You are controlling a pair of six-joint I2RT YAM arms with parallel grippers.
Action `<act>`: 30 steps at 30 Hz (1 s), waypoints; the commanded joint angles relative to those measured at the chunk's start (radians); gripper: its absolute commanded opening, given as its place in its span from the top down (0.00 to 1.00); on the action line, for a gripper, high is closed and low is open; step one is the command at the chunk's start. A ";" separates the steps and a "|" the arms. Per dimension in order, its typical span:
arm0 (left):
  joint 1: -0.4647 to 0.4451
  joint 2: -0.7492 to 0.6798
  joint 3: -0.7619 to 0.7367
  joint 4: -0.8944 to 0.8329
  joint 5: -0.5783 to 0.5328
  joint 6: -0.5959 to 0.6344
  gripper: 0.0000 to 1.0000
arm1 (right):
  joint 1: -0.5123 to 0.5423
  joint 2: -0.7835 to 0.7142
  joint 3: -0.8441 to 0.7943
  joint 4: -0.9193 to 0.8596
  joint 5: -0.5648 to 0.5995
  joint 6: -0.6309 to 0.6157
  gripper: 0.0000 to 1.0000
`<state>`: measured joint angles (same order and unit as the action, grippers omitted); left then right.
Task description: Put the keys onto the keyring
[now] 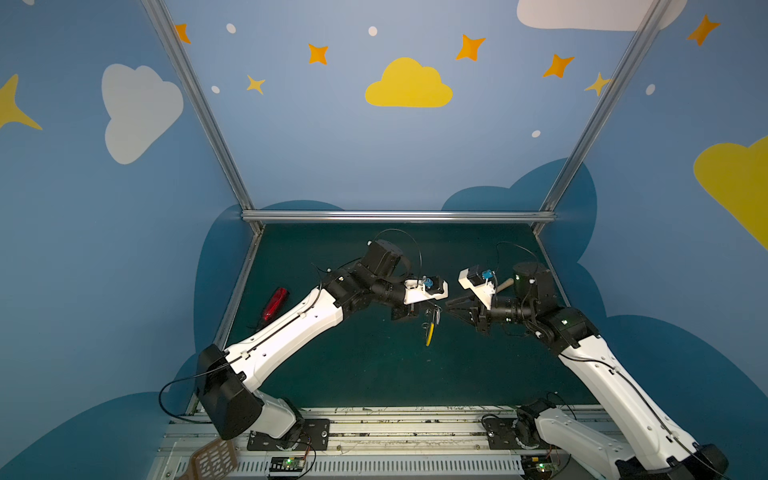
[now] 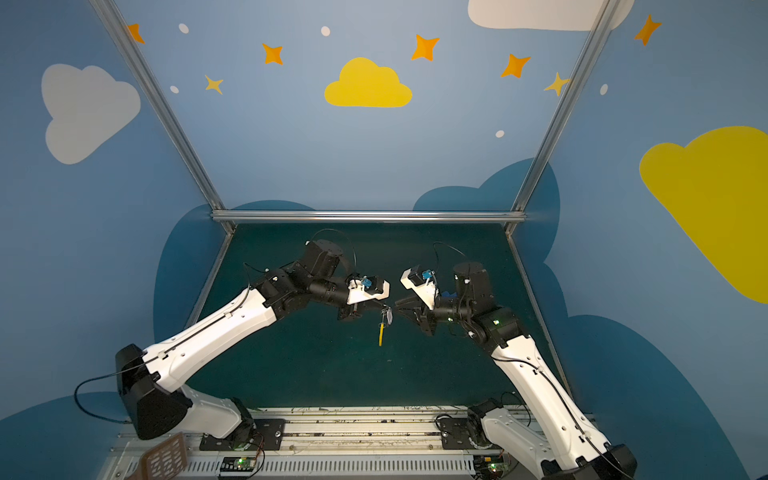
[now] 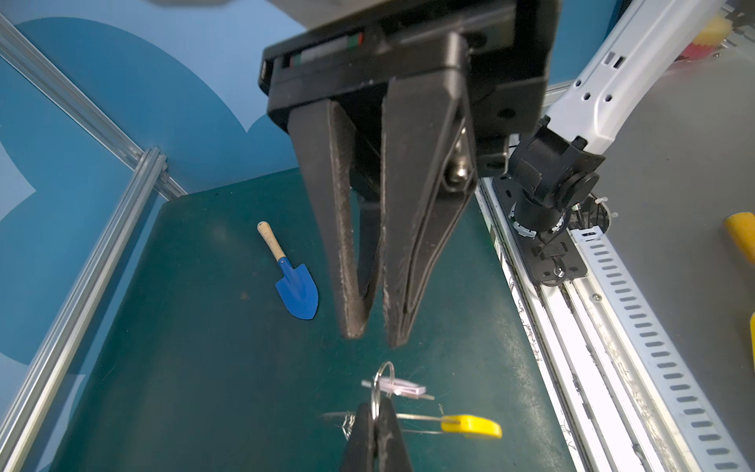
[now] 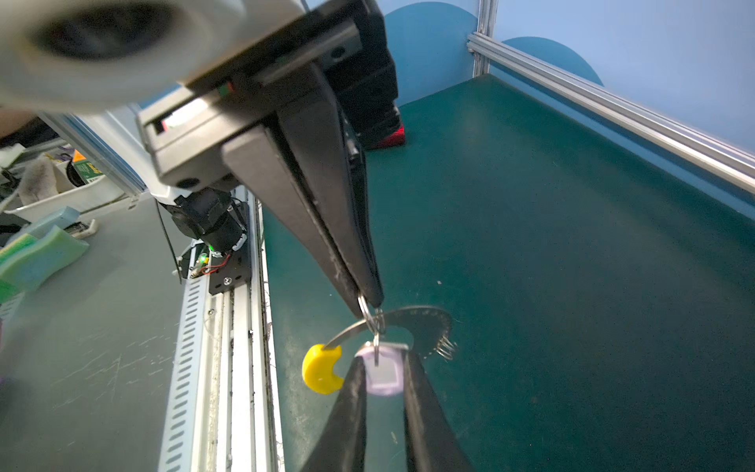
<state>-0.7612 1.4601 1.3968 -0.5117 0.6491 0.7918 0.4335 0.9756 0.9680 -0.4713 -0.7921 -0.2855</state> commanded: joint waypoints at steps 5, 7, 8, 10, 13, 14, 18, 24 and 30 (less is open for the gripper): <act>0.003 -0.034 -0.012 0.048 0.027 -0.028 0.97 | -0.003 0.025 -0.012 0.055 -0.076 0.068 0.84; 0.003 -0.034 -0.013 0.049 0.022 -0.028 0.97 | -0.004 0.027 -0.017 0.069 -0.075 0.077 0.84; 0.004 -0.037 -0.015 0.051 0.022 -0.029 0.97 | -0.004 0.028 -0.018 0.069 -0.072 0.080 0.85; 0.004 -0.039 -0.018 0.057 0.020 -0.032 0.97 | -0.003 0.035 -0.017 0.064 -0.070 0.080 0.85; 0.003 -0.042 -0.021 0.061 0.018 -0.032 0.97 | -0.003 0.043 -0.018 0.059 -0.063 0.079 0.86; 0.003 -0.041 -0.021 0.061 0.017 -0.033 0.97 | -0.003 0.043 -0.018 0.059 -0.059 0.077 0.86; 0.003 -0.044 -0.024 0.068 0.011 -0.035 0.97 | -0.004 0.044 -0.023 0.061 -0.059 0.077 0.87; 0.003 -0.041 -0.024 0.076 0.009 -0.038 0.97 | -0.002 0.052 -0.023 0.054 -0.075 0.066 0.96; 0.006 -0.045 -0.024 0.082 0.004 -0.038 0.97 | -0.006 0.051 -0.027 0.042 -0.076 0.050 1.00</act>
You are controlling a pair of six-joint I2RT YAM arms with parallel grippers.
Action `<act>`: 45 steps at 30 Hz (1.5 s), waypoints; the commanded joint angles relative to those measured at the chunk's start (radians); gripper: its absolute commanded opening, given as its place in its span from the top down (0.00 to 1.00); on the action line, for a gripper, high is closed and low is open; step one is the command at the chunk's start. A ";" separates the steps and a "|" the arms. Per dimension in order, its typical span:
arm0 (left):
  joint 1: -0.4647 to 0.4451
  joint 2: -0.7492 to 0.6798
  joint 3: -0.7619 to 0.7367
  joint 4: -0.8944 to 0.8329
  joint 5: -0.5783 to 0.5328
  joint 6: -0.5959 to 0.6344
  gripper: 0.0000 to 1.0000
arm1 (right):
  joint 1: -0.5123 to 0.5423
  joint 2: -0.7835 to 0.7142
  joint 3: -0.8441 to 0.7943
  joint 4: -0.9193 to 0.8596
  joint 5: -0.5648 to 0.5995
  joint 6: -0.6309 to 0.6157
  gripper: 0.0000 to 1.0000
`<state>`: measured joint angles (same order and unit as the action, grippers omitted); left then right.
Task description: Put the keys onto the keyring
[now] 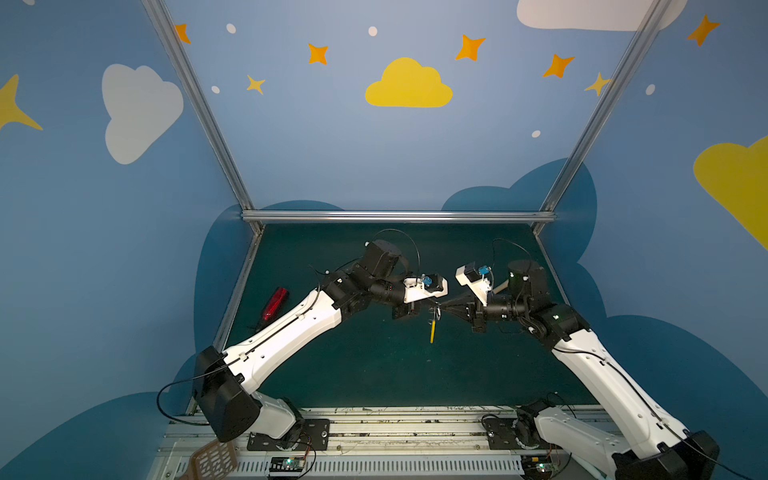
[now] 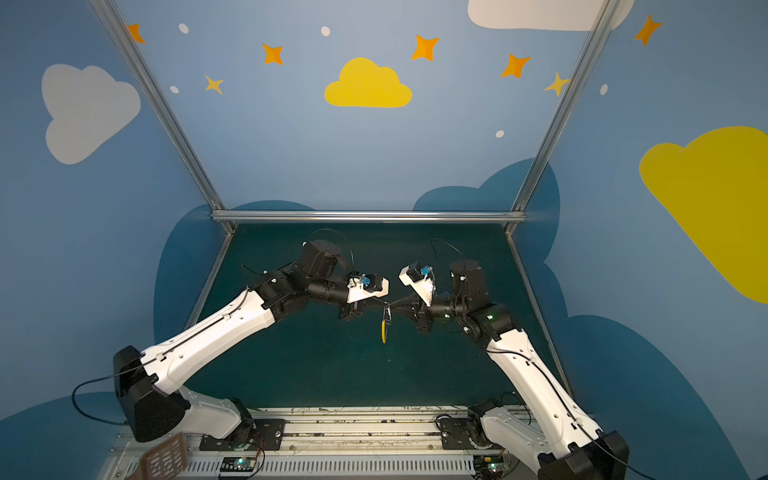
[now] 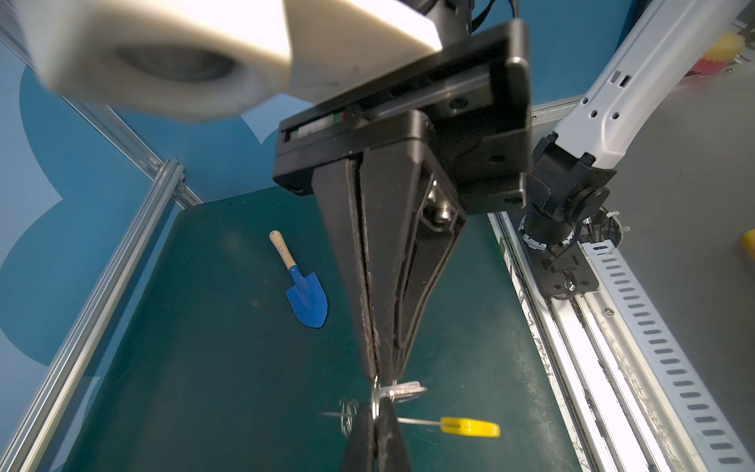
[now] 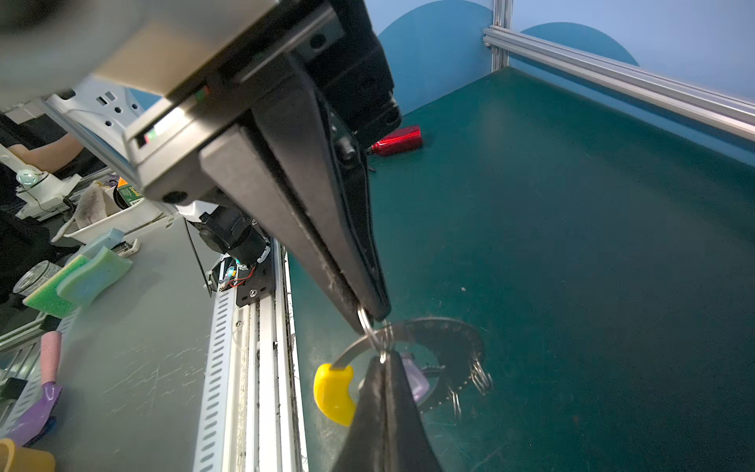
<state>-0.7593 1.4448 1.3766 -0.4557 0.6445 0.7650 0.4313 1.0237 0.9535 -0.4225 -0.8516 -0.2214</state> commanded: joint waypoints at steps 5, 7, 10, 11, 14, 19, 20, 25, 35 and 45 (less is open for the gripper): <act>0.010 -0.038 -0.013 0.060 0.035 -0.034 0.97 | -0.009 0.009 -0.016 -0.003 -0.038 -0.015 1.00; 0.015 -0.042 -0.020 0.083 0.053 -0.052 0.97 | -0.011 0.015 -0.018 -0.001 -0.048 -0.018 1.00; 0.021 -0.046 -0.038 0.130 0.082 -0.083 0.97 | -0.017 0.016 -0.021 0.005 -0.063 -0.022 1.00; 0.024 -0.045 -0.040 0.136 0.090 -0.089 0.97 | -0.018 0.017 -0.021 0.007 -0.064 -0.023 1.00; 0.029 -0.043 -0.051 0.165 0.108 -0.108 0.97 | -0.025 0.018 -0.022 0.015 -0.074 -0.030 1.00; 0.035 -0.034 -0.077 0.243 0.143 -0.168 0.97 | -0.031 0.021 -0.024 0.038 -0.088 -0.036 1.00; 0.036 -0.031 -0.080 0.258 0.150 -0.180 0.97 | -0.033 0.021 -0.024 0.044 -0.091 -0.036 1.00; 0.039 -0.021 -0.085 0.270 0.158 -0.197 0.97 | -0.038 -0.002 -0.028 0.025 -0.026 -0.047 0.79; 0.045 -0.013 -0.074 0.262 0.173 -0.201 0.97 | -0.050 -0.055 -0.068 0.145 -0.023 0.006 0.71; 0.036 -0.009 -0.073 0.262 0.178 -0.206 0.97 | -0.047 -0.036 -0.080 0.239 -0.051 0.041 0.71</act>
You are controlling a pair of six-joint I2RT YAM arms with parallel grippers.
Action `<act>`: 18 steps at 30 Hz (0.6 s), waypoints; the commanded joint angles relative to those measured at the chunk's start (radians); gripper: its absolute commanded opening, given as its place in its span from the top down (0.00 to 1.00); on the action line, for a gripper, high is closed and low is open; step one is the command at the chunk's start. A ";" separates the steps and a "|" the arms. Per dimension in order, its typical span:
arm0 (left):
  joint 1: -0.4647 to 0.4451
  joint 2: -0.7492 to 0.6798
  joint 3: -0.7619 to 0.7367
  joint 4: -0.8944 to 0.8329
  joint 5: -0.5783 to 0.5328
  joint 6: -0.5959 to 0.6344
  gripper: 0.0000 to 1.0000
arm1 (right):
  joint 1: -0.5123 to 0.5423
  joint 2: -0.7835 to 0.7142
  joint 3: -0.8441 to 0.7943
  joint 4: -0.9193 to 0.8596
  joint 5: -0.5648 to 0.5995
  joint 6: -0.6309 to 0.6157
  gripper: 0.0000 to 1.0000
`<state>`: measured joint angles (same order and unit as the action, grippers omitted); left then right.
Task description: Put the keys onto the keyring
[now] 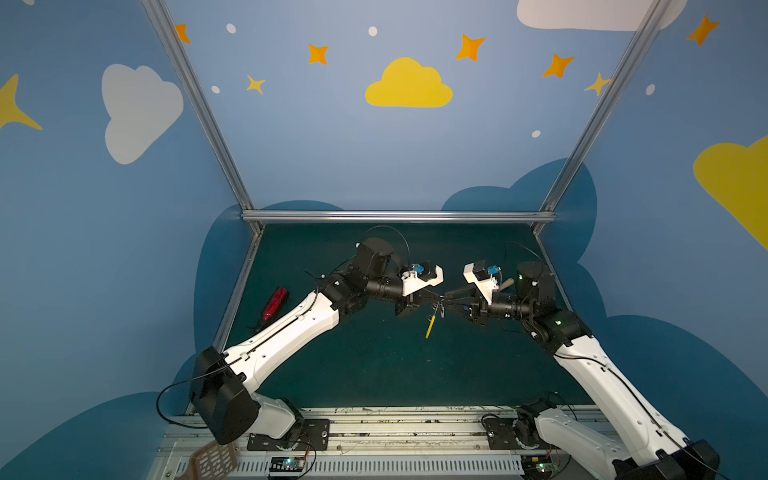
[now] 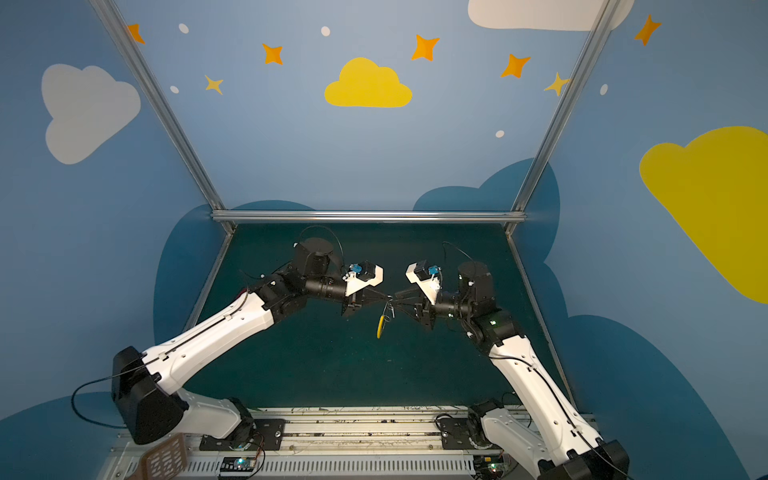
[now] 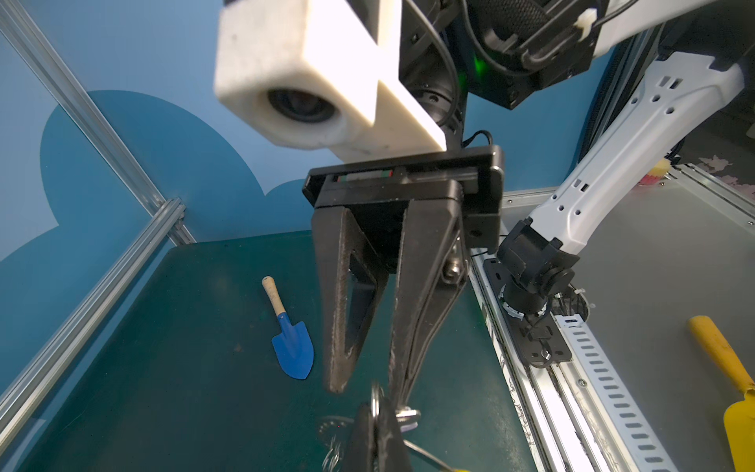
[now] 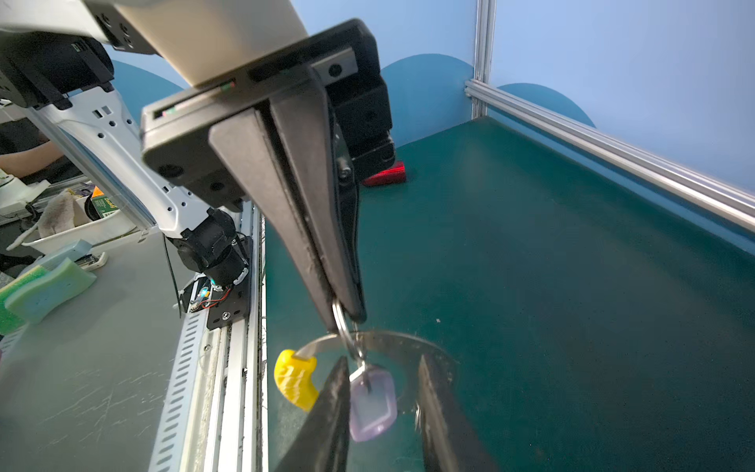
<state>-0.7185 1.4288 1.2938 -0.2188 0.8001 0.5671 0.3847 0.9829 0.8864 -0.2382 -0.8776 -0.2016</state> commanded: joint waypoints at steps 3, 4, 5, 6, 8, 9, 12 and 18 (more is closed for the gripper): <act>-0.005 0.006 0.010 0.017 0.016 -0.003 0.97 | 0.006 0.008 -0.025 0.108 -0.042 0.051 0.76; -0.005 0.003 0.009 0.015 0.014 -0.003 0.97 | 0.008 0.009 -0.026 0.113 -0.044 0.051 0.78; -0.006 0.002 0.009 0.013 0.011 -0.001 0.97 | 0.010 0.009 -0.026 0.116 -0.047 0.052 0.81; -0.006 0.002 0.009 0.014 0.010 -0.001 0.97 | 0.012 0.011 -0.026 0.114 -0.053 0.050 0.86; -0.006 0.004 0.009 0.013 0.011 0.000 0.97 | 0.014 0.013 -0.024 0.104 -0.058 0.043 0.95; -0.006 0.006 0.010 0.011 0.008 0.001 0.97 | 0.015 0.012 -0.023 0.098 -0.062 0.038 0.99; -0.006 0.014 0.022 -0.015 -0.008 0.008 0.96 | 0.016 0.003 -0.022 0.083 -0.063 0.030 1.00; -0.019 0.037 0.096 -0.169 -0.148 0.114 0.60 | 0.015 0.019 0.049 -0.140 -0.003 -0.055 1.00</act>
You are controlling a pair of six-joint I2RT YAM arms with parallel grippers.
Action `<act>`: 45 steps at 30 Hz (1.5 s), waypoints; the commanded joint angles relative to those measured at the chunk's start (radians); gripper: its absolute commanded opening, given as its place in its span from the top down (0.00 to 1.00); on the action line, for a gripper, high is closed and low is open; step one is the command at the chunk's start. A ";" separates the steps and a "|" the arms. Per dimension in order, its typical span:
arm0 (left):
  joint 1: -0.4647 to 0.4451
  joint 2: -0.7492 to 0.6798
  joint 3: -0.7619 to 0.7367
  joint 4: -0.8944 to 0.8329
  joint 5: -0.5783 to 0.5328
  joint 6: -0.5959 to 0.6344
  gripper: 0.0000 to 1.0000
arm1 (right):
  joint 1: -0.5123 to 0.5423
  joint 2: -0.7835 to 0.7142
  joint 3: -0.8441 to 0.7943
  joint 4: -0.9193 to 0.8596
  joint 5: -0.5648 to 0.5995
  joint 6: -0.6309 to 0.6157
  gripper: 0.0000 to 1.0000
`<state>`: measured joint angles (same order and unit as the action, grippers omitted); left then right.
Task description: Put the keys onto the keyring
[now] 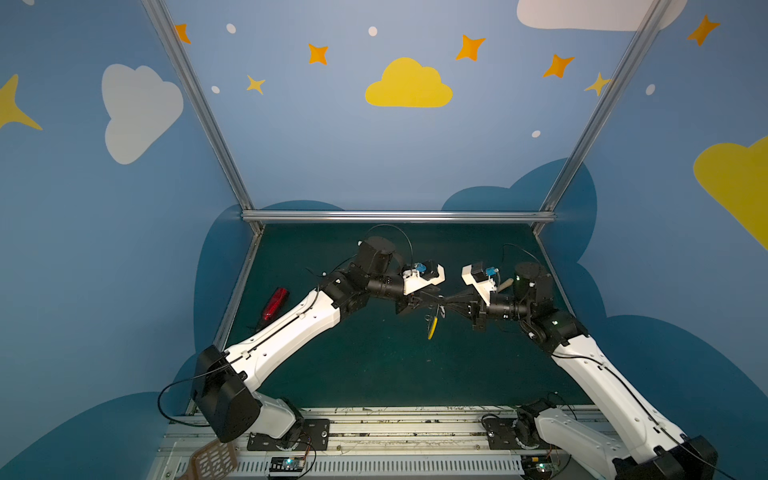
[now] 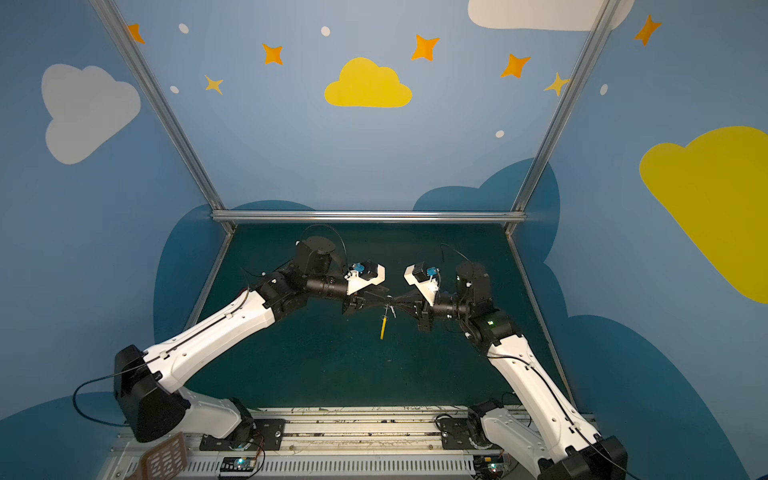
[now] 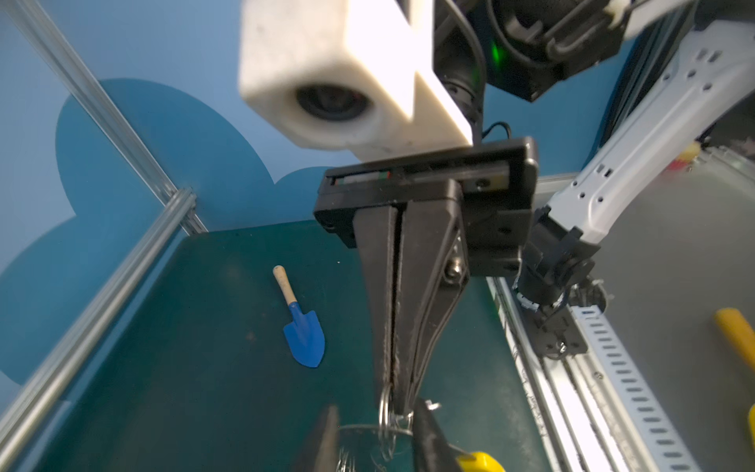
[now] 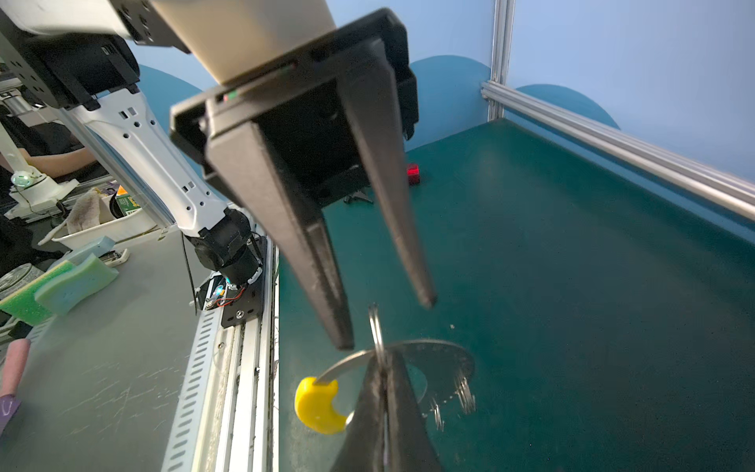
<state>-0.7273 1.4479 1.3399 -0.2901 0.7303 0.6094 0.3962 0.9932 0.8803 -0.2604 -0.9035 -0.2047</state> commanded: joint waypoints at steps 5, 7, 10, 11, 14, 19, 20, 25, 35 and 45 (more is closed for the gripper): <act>-0.061 0.039 0.105 -0.209 -0.217 0.206 0.62 | 0.005 0.049 0.128 -0.277 0.062 -0.094 1.00; -0.072 0.047 0.119 -0.237 -0.245 0.235 0.64 | 0.009 0.066 0.158 -0.330 0.080 -0.128 1.00; -0.081 0.054 0.131 -0.256 -0.259 0.250 0.65 | 0.023 0.090 0.202 -0.404 0.117 -0.156 1.00; -0.081 0.054 0.131 -0.255 -0.260 0.250 0.65 | 0.028 0.099 0.215 -0.430 0.130 -0.165 1.00; -0.083 0.058 0.133 -0.257 -0.269 0.253 0.66 | 0.047 0.121 0.250 -0.487 0.160 -0.187 1.00; -0.092 0.062 0.133 -0.255 -0.278 0.251 0.66 | 0.071 0.135 0.281 -0.518 0.178 -0.190 1.00; -0.094 0.061 0.131 -0.254 -0.278 0.252 0.66 | 0.074 0.139 0.288 -0.527 0.183 -0.191 1.00; -0.098 0.058 0.125 -0.254 -0.274 0.251 0.67 | 0.092 0.151 0.305 -0.541 0.196 -0.198 1.00; -0.107 0.062 0.122 -0.253 -0.258 0.255 0.74 | 0.112 0.163 0.318 -0.542 0.216 -0.194 1.00; -0.107 0.068 0.110 -0.268 -0.223 0.268 0.92 | 0.114 0.145 0.320 -0.503 0.225 -0.183 1.00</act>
<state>-0.8337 1.5040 1.4494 -0.5350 0.4808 0.8665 0.5060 1.1549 1.1744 -0.7807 -0.6704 -0.3897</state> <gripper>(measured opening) 0.097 0.054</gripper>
